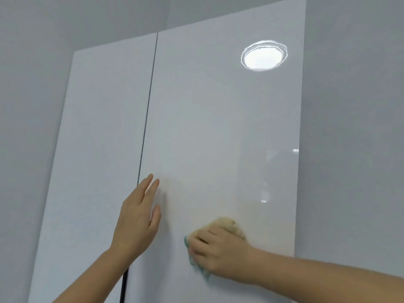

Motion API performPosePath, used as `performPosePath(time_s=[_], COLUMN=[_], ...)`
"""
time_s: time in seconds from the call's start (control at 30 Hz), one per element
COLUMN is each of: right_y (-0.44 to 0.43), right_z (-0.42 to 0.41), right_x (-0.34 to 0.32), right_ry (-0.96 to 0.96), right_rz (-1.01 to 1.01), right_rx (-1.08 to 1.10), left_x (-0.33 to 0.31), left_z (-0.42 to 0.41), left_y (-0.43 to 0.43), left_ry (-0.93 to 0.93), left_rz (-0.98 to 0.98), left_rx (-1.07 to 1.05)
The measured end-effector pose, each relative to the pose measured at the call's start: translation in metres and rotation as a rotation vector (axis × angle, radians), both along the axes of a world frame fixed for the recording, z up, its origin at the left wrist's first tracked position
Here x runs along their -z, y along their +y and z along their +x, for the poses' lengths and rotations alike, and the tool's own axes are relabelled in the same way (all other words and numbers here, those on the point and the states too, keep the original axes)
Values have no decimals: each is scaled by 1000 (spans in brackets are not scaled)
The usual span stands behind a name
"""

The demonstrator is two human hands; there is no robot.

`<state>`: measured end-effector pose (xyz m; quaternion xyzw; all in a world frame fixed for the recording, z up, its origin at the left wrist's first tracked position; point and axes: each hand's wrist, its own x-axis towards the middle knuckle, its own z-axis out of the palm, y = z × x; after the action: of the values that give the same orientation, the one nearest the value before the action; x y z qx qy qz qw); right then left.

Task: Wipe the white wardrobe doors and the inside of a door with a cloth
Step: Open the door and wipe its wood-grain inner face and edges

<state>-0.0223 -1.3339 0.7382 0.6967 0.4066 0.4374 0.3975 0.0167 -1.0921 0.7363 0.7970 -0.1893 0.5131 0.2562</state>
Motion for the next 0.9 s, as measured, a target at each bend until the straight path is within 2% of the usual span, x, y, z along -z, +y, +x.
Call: performPosePath(time_s=[0.07, 0.13, 0.27, 0.33, 0.43, 0.5, 0.6, 0.67, 0.8, 0.83, 0.9], right_y=[-6, -4, 6, 5, 6, 6, -9, -22, -34, -36, -46], right_z=[-7, -5, -5, -7, -12, -7, -4, -8, -20, -23, -30], right_x=[8, -17, -123, -181, -222, -205, -163, -150, -107, -103, -123], right_ry=[6, -97, -388, -493, -468, -451, -345, -302, -250, -235, -250], right_rz=[-95, -59, 163, 360, 641, 581, 304, 209, 22, 0, 114], right_rx=[-30, -125, -94, -42, -29, -40, -86, -120, -134, -128, -89], left_x=[17, 29, 35, 34, 32, 33, 28, 19, 3, 3, -5], left_z=[0, 2, 8, 8, 10, 12, 14, 15, 11, 8, 5], left_y=[8, 13, 13, 7, -3, -9, -14, -17, -27, -28, -38], left_ry=[46, 87, 148, 165, 161, 154, 115, 100, 109, 103, 42], left_rz=[65, 149, 200, 191, 166, 168, 171, 160, 15, 12, 49], left_rx=[-3, -11, 23, 36, 57, 61, 55, 49, 30, 30, 42])
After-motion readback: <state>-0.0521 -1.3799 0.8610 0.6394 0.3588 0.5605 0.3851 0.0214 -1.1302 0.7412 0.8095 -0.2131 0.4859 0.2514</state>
